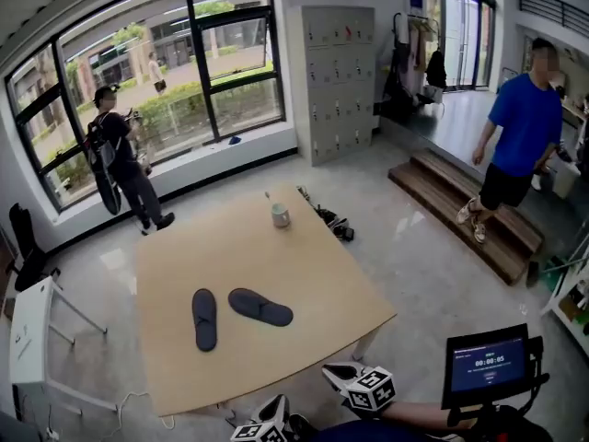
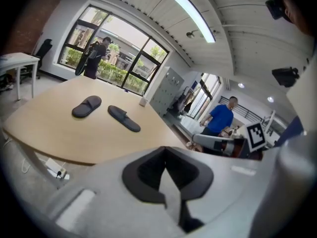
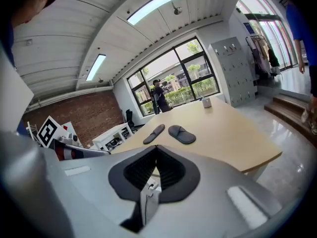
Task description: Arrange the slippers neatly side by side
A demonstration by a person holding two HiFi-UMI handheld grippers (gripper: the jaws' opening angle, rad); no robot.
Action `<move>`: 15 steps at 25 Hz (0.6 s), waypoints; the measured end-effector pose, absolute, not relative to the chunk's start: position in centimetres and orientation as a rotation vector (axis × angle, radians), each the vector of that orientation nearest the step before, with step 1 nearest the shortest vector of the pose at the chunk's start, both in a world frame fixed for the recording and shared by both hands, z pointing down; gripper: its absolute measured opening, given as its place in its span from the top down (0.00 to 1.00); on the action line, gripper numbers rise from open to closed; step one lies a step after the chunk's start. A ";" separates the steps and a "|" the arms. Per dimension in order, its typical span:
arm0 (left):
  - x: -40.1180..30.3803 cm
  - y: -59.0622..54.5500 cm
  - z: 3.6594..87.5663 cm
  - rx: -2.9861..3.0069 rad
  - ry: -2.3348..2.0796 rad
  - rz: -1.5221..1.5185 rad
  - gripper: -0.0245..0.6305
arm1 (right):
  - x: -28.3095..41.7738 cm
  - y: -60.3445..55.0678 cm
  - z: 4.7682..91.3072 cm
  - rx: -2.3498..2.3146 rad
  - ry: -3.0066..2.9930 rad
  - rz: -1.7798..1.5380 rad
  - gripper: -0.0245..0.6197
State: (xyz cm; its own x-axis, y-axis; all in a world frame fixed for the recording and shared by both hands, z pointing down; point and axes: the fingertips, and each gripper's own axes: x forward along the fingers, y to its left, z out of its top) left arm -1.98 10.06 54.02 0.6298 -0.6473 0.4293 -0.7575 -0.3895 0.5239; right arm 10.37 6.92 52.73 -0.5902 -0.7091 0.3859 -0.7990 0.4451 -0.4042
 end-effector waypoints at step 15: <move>-5.1 -1.5 51.8 2.287 -0.996 0.259 0.96 | 10.4 -1.3 49.7 1.469 -2.475 0.660 0.95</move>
